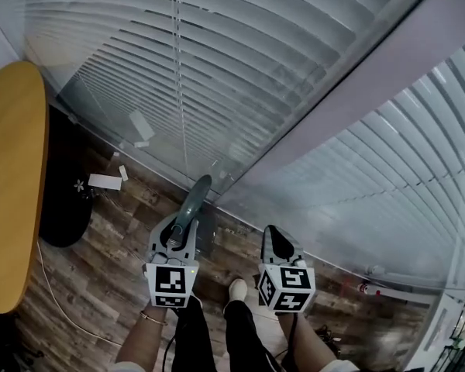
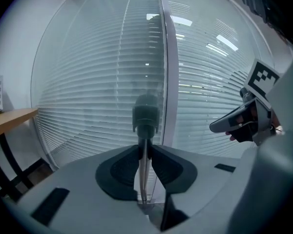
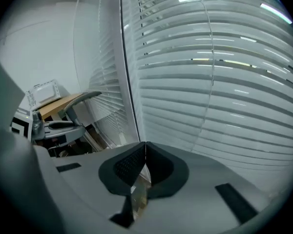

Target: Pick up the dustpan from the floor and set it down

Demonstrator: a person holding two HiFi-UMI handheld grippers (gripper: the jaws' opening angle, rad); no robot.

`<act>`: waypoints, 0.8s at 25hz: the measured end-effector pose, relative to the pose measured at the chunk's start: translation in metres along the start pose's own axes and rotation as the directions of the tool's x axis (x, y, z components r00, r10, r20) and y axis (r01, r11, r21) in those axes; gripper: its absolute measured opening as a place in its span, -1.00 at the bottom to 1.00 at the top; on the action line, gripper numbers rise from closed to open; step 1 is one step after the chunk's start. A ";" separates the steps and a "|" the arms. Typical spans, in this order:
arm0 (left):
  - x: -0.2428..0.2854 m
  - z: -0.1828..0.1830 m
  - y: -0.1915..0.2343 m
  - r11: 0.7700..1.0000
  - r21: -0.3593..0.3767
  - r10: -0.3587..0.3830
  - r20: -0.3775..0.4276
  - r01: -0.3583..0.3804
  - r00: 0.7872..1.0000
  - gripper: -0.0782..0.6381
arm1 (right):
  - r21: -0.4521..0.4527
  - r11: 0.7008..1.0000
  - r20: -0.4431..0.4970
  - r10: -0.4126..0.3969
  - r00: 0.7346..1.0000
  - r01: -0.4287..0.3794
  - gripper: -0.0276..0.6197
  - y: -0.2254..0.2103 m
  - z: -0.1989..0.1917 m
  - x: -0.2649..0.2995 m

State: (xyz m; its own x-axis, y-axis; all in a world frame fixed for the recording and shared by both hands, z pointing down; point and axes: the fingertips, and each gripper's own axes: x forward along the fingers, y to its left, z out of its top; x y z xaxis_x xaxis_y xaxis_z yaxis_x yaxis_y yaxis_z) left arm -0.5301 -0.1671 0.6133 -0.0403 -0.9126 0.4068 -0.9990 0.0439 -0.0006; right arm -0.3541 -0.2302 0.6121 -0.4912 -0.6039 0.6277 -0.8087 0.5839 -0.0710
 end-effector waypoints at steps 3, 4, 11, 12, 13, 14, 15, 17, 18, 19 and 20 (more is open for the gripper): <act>0.004 -0.012 0.002 1.000 0.003 -0.003 -0.004 0.003 1.000 -0.53 | 0.001 1.000 -0.002 -0.005 1.000 0.005 -0.82 0.002 -0.006 0.001; 0.006 -0.015 0.003 1.000 0.004 -0.004 -0.007 0.004 1.000 -0.53 | 0.001 1.000 -0.002 -0.007 1.000 0.007 -0.82 0.003 -0.008 0.002; 0.014 -0.032 0.004 1.000 0.019 -0.007 -0.014 0.007 1.000 -0.53 | 0.009 1.000 -0.001 -0.017 1.000 0.017 -0.82 0.006 -0.023 0.007; 0.015 -0.033 0.004 1.000 0.021 -0.007 -0.014 0.007 1.000 -0.53 | 0.014 1.000 -0.001 -0.018 1.000 0.018 -0.82 0.006 -0.026 0.007; 0.015 -0.035 0.004 1.000 0.022 -0.006 -0.014 0.006 1.000 -0.53 | 0.019 1.000 -0.002 -0.020 1.000 0.020 -0.82 0.006 -0.028 0.007; 0.016 -0.037 0.003 1.000 0.023 -0.005 -0.014 0.005 1.000 -0.53 | 0.023 1.000 -0.003 -0.021 1.000 0.021 -0.82 0.007 -0.030 0.006; 0.017 -0.038 0.003 1.000 0.024 -0.005 -0.015 0.005 1.000 -0.53 | 0.025 0.999 -0.004 -0.022 1.000 0.022 -0.82 0.006 -0.032 0.005; 0.020 -0.042 0.002 1.000 0.023 -0.005 -0.021 0.005 1.000 -0.53 | 0.028 0.999 -0.009 -0.024 1.000 0.025 -0.82 0.005 -0.035 0.005; 0.022 -0.044 0.001 1.000 0.022 -0.004 -0.025 0.005 1.000 -0.53 | 0.029 0.999 -0.013 -0.025 1.000 0.026 -0.82 0.004 -0.037 0.005; 0.024 -0.047 0.001 1.000 0.020 -0.003 -0.031 0.004 1.000 -0.53 | 0.030 0.999 -0.017 -0.026 1.000 0.027 -0.82 0.003 -0.038 0.005; 0.025 -0.049 0.001 1.000 0.019 -0.002 -0.036 0.002 0.999 -0.53 | 0.031 0.999 -0.020 -0.027 0.999 0.028 -0.82 0.002 -0.040 0.006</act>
State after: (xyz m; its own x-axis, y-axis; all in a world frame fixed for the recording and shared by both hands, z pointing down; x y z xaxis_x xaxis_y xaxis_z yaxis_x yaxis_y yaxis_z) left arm -0.5312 -0.1702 0.6686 -0.0380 -0.8973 0.4398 -0.9993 0.0342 -0.0167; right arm -0.3455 -0.2112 0.6462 -0.4623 -0.6084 0.6450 -0.8318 0.5496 -0.0777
